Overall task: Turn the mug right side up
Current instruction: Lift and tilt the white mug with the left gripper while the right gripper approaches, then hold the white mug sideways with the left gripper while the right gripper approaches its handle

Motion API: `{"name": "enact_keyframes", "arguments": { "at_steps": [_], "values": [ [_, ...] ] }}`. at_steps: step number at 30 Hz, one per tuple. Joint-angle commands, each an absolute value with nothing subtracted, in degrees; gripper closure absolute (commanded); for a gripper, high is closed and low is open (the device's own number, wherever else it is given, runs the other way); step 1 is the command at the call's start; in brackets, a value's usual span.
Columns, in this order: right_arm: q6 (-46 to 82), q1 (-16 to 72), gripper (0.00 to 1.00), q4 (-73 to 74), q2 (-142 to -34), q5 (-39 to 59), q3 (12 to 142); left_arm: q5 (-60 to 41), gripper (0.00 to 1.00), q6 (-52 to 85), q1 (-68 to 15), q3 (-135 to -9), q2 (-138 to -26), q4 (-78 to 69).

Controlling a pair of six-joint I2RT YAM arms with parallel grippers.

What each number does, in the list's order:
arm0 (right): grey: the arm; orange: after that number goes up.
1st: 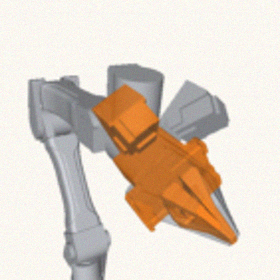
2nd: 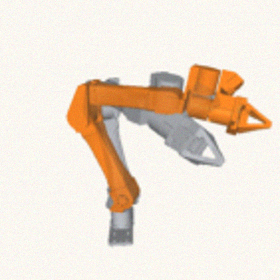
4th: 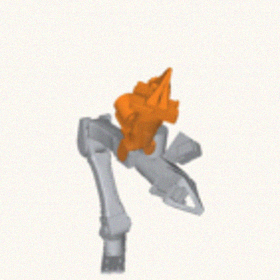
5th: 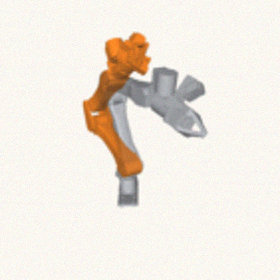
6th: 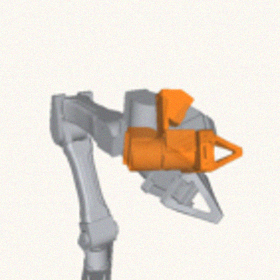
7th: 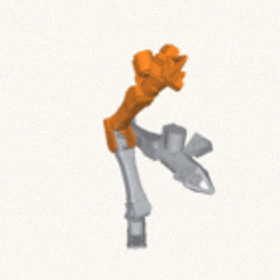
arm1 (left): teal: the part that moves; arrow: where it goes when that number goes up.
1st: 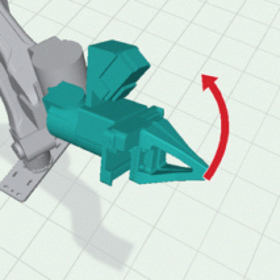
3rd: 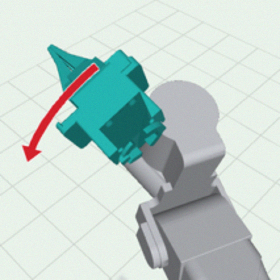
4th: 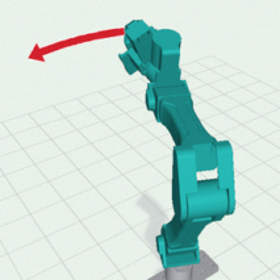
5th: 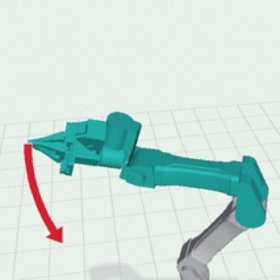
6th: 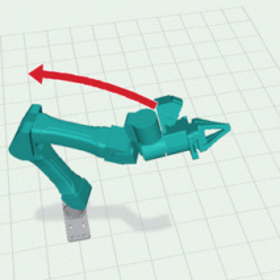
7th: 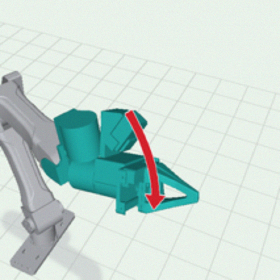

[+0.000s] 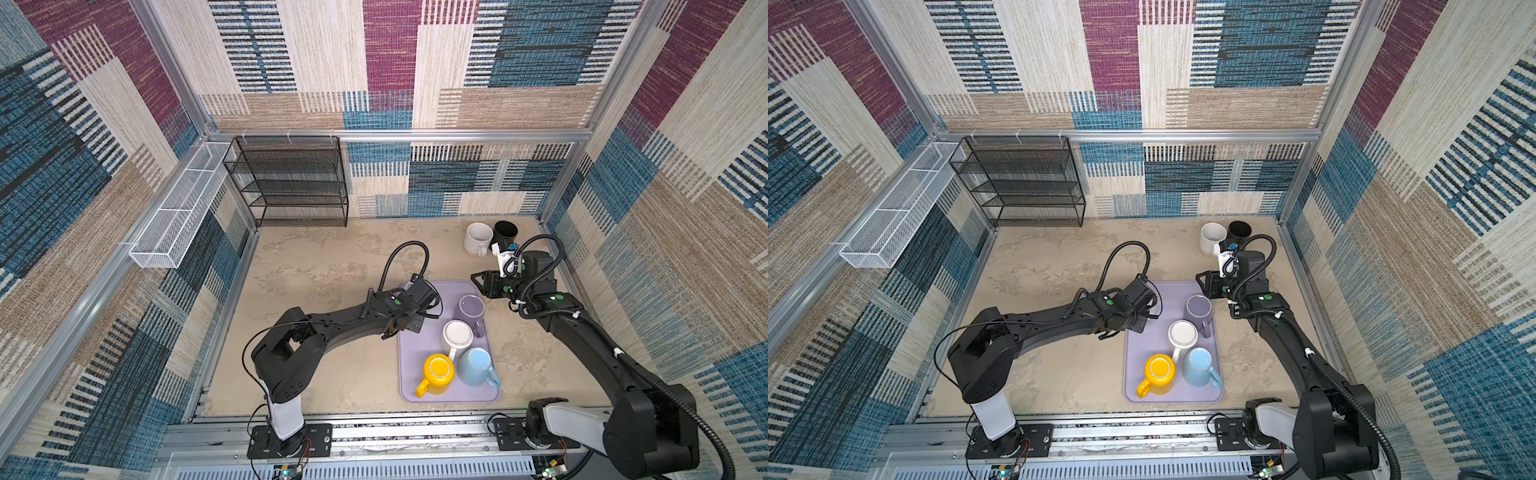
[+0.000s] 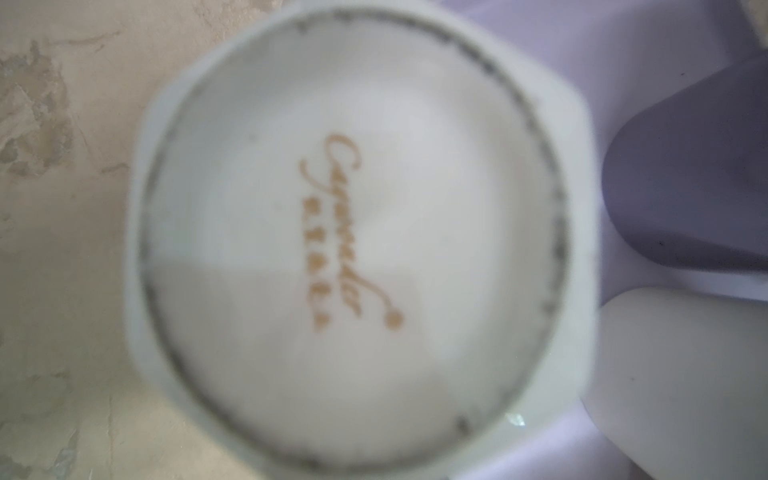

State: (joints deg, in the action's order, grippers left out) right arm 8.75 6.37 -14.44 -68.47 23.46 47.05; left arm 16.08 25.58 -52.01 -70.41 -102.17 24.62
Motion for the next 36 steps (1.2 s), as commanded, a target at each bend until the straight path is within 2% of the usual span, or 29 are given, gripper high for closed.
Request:
{"name": "enact_keyframes", "arguments": {
  "at_steps": [1,16,36],
  "values": [
    [9.38,6.48,0.55,-12.59,-68.55,24.30,46.63,13.59,1.00,27.17,-50.95,-67.89,-99.28,17.09],
    [14.93,8.53,0.55,-6.27,-64.42,31.08,39.21,3.20,1.00,31.30,-45.58,-55.37,-88.34,2.60],
    [25.15,22.19,0.55,4.75,-64.29,29.37,34.56,-7.21,1.00,37.88,-38.51,-40.99,-72.11,-13.74]
  ]
}}
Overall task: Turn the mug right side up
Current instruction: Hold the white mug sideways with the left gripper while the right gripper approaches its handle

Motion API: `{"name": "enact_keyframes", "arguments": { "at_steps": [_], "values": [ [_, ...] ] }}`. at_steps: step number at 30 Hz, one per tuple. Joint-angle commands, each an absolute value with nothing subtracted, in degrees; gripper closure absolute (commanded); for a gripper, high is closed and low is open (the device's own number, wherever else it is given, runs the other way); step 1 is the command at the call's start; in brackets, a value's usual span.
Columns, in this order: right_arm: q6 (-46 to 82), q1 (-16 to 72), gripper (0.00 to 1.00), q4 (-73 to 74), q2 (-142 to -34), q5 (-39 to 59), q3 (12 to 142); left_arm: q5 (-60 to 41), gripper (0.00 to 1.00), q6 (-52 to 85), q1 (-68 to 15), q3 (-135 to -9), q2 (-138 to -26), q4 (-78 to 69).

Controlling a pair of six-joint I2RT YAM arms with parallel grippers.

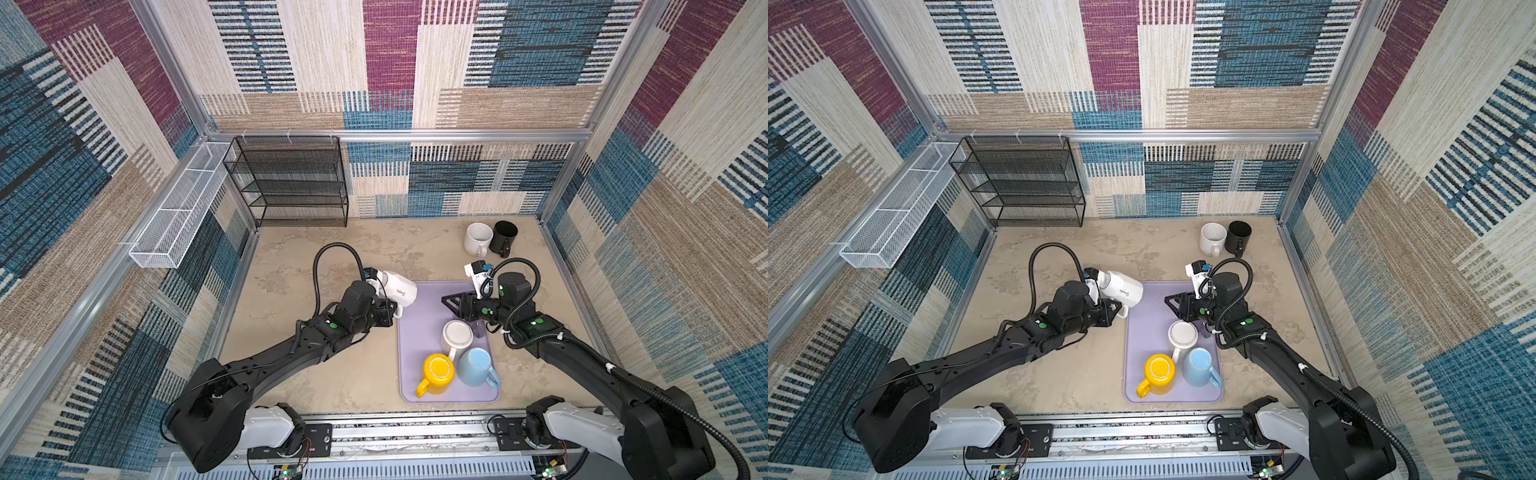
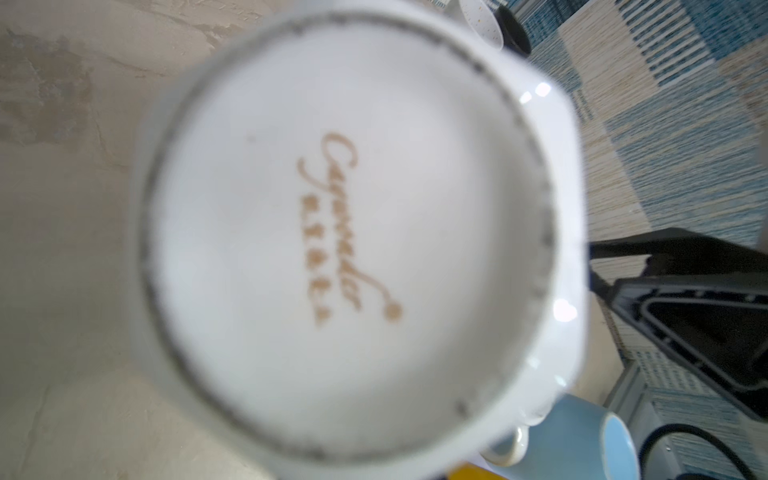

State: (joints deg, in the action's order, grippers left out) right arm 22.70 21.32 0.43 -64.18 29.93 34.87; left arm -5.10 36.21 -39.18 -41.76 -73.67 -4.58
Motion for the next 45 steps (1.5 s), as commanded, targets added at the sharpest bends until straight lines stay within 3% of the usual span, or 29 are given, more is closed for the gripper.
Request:
{"name": "enact_keyframes", "arguments": {
  "at_steps": [1,45],
  "values": [
    [25.58,22.74,0.55,5.18,-64.33,29.40,34.45,-7.91,1.00,38.20,-38.22,-40.56,-71.32,-14.53],
    [40.79,32.34,0.53,31.53,-69.21,34.55,31.77,-25.16,1.00,48.52,-35.20,-30.58,-71.09,-52.84]
  ]
}}
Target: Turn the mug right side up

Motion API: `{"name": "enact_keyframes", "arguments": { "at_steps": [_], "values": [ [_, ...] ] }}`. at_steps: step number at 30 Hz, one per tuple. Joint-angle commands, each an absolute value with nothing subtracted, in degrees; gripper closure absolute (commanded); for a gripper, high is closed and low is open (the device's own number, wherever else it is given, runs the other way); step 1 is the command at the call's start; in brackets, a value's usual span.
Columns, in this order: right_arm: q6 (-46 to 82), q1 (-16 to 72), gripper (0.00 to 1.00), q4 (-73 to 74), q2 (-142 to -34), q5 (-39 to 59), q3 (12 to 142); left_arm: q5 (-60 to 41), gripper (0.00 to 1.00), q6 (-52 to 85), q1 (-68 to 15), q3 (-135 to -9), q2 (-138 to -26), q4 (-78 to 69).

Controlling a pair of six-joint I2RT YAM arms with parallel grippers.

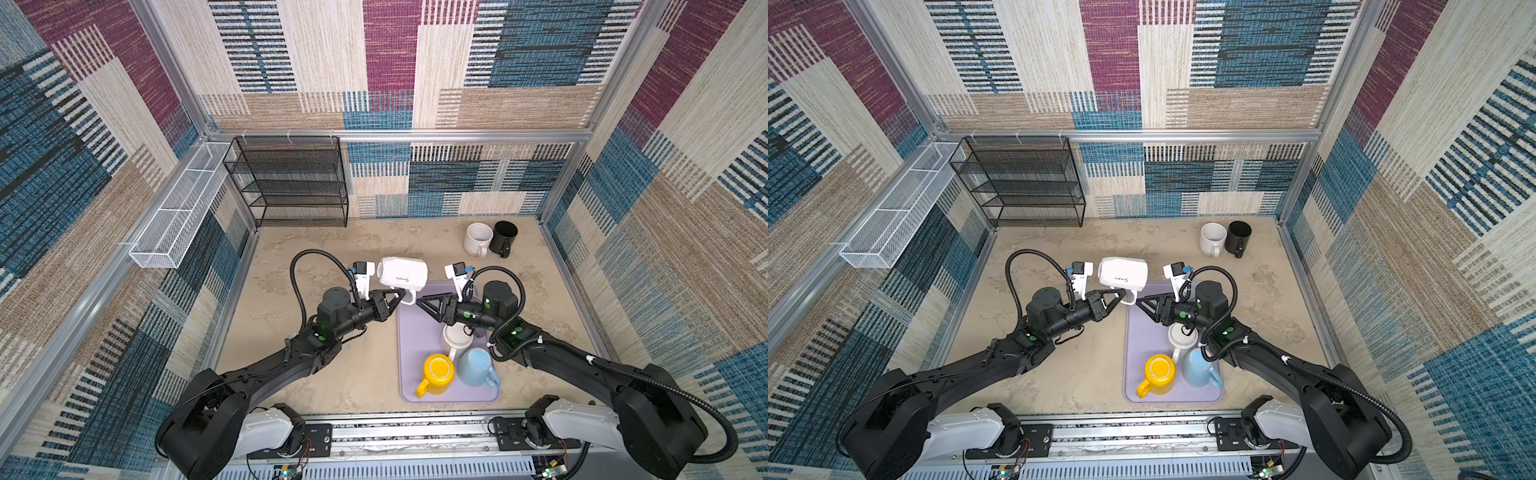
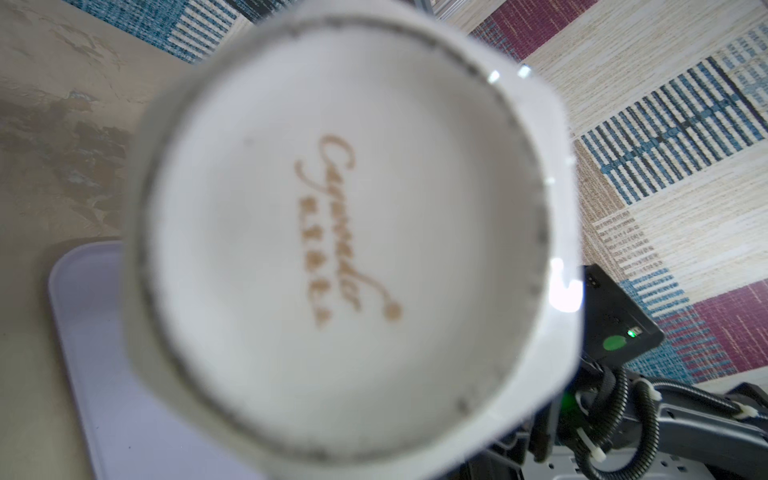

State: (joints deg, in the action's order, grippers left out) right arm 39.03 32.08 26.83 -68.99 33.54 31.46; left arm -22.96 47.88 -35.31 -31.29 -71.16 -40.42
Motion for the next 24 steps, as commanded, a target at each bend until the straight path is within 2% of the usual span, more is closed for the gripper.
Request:
{"name": "enact_keyframes", "arguments": {
  "at_steps": [1,24],
  "values": [
    [41.06,32.34,0.53,31.99,-69.37,34.61,31.80,-25.47,1.00,48.81,-35.20,-30.25,-71.17,-54.11],
    [44.18,33.40,0.60,39.15,-68.49,36.41,32.52,-31.55,1.00,55.71,-35.19,-30.23,-78.03,-70.30]
  ]
}}
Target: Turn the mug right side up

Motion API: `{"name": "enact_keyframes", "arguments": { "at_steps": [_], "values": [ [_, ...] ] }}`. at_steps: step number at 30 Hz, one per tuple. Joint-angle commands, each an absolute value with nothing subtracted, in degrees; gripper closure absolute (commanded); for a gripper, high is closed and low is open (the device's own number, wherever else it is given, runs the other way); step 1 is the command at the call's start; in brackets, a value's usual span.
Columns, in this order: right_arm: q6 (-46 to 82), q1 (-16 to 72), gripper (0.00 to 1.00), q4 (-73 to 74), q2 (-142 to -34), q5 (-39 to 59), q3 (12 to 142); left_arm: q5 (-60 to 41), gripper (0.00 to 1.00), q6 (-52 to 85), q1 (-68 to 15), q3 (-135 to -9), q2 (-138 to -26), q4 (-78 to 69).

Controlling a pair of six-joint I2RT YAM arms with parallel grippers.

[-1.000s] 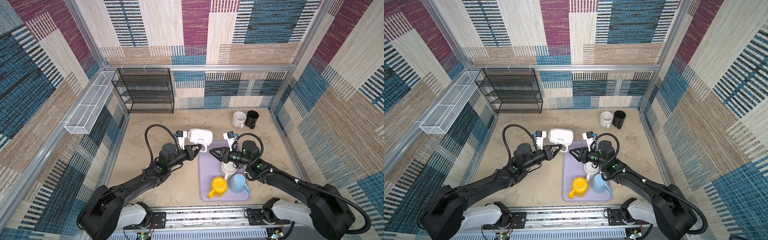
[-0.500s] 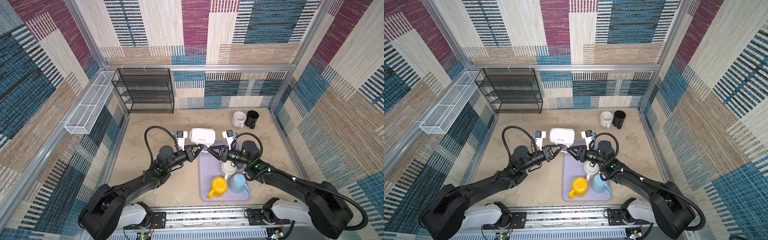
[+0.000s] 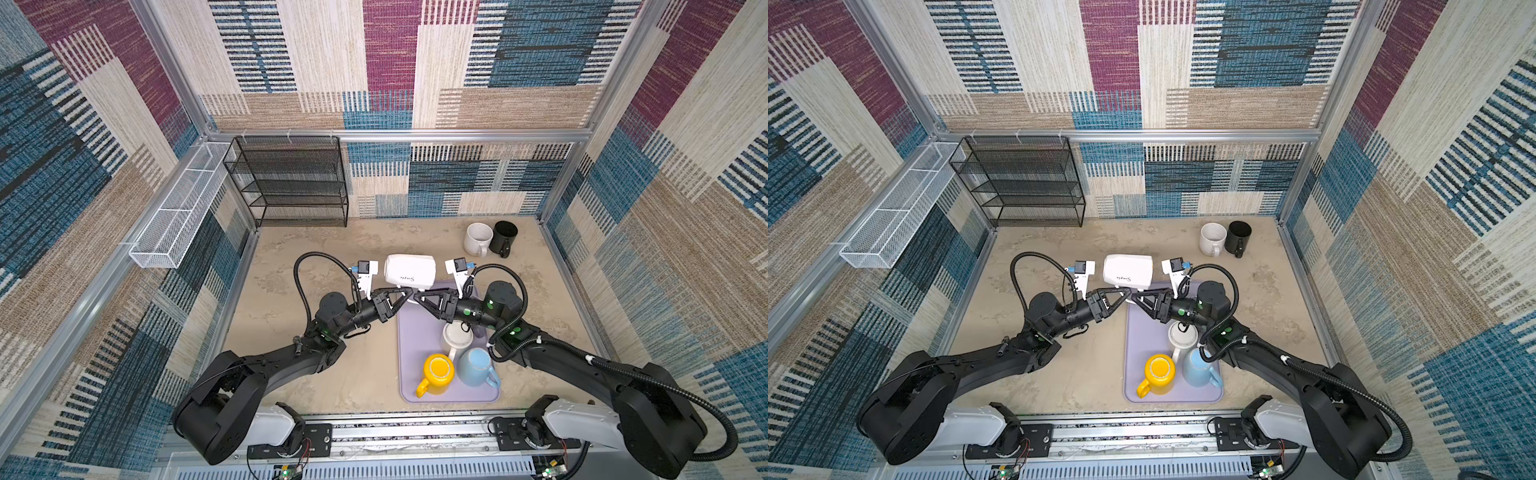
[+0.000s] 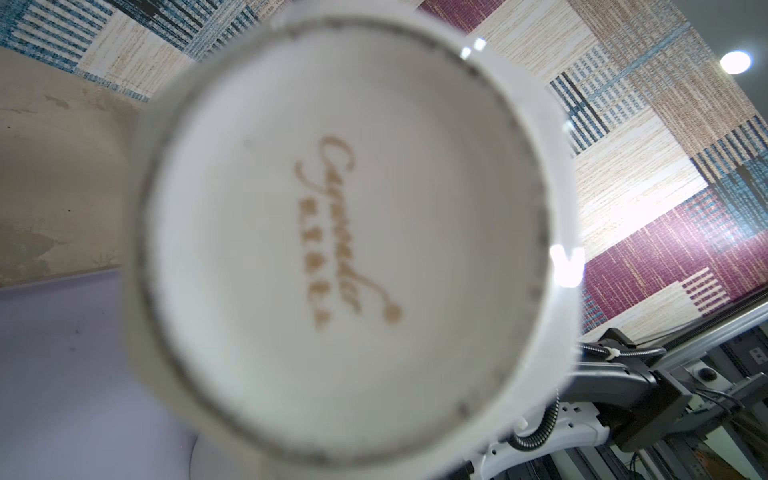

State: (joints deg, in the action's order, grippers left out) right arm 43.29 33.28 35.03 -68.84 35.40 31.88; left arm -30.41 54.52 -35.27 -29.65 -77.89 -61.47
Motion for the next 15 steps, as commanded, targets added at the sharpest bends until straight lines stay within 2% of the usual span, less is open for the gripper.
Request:
{"name": "enact_keyframes", "arguments": {
  "at_steps": [1,15],
  "values": [
    [44.30,33.40,0.60,39.43,-68.45,36.54,32.49,-31.55,1.00,55.80,-35.19,-30.24,-78.09,-70.40],
    [45.75,33.57,0.67,43.05,-68.48,37.24,32.51,-32.70,1.00,56.16,-35.20,-30.67,-78.75,-71.49]
  ]
}}
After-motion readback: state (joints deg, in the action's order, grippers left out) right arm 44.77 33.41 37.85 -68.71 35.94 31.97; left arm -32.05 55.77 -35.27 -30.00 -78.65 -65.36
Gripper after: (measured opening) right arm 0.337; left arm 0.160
